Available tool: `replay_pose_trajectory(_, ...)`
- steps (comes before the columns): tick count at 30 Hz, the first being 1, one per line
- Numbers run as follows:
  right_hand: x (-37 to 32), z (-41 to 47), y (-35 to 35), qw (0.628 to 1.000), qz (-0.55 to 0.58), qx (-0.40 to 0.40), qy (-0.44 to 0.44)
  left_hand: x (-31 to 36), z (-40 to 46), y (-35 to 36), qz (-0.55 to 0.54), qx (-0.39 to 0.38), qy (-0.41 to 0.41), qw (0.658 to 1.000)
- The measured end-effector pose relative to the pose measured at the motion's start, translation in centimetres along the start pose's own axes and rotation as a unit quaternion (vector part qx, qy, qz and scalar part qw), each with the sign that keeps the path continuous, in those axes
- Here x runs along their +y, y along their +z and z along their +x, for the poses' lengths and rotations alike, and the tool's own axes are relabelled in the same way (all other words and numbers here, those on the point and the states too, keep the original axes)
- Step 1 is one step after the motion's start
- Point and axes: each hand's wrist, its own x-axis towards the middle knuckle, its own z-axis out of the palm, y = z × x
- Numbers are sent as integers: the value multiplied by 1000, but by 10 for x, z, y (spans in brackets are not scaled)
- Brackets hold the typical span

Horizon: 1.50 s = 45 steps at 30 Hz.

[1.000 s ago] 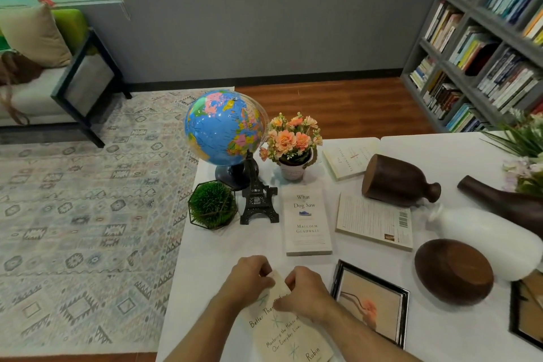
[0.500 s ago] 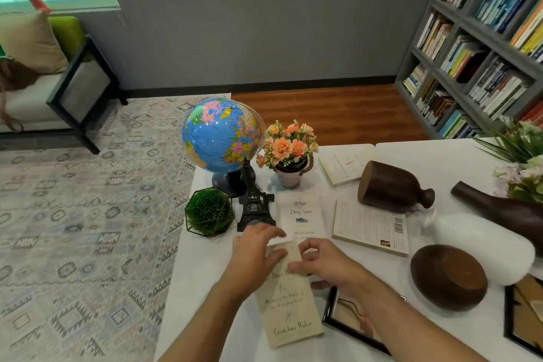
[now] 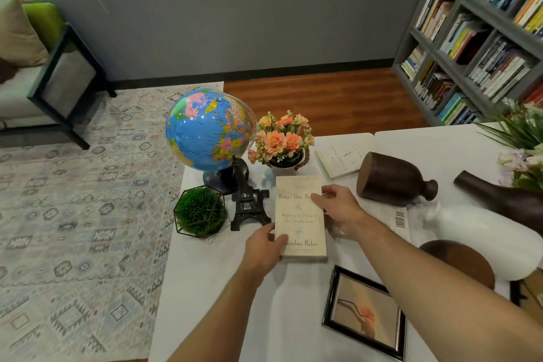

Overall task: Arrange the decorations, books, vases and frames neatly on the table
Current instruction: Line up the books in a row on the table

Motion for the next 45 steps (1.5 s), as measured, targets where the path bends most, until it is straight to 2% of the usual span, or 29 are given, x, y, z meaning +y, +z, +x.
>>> replay_pose_trajectory(3, 6, 9, 3, 997, -70, -16, -9, 7, 12, 3, 103, 26, 8, 994)
replay_pose_trajectory(5, 7, 14, 3, 994, -109, -21, -16, 10, 18, 3, 134, 25, 6, 991)
replay_pose_trajectory(15, 6, 15, 4, 981, -186, -42, -16, 9, 30, 4, 120, 20, -34, 992)
replay_pose_trajectory(25, 3, 12, 8, 971, -237, -22, -21, 8, 36, 5, 99, 23, -43, 994)
replay_pose_trajectory(41, 1, 5, 10, 967, -252, -24, -10, 13, 32, 4, 123, 20, -19, 992)
replay_pose_trajectory(43, 0, 3, 2, 961, -274, -24, -17, 15, 28, 6, 145, 15, -3, 989)
replay_pose_trajectory(45, 0, 1, -15, 939, -339, 14, -53, 15, 23, 8, 173, 12, 19, 985)
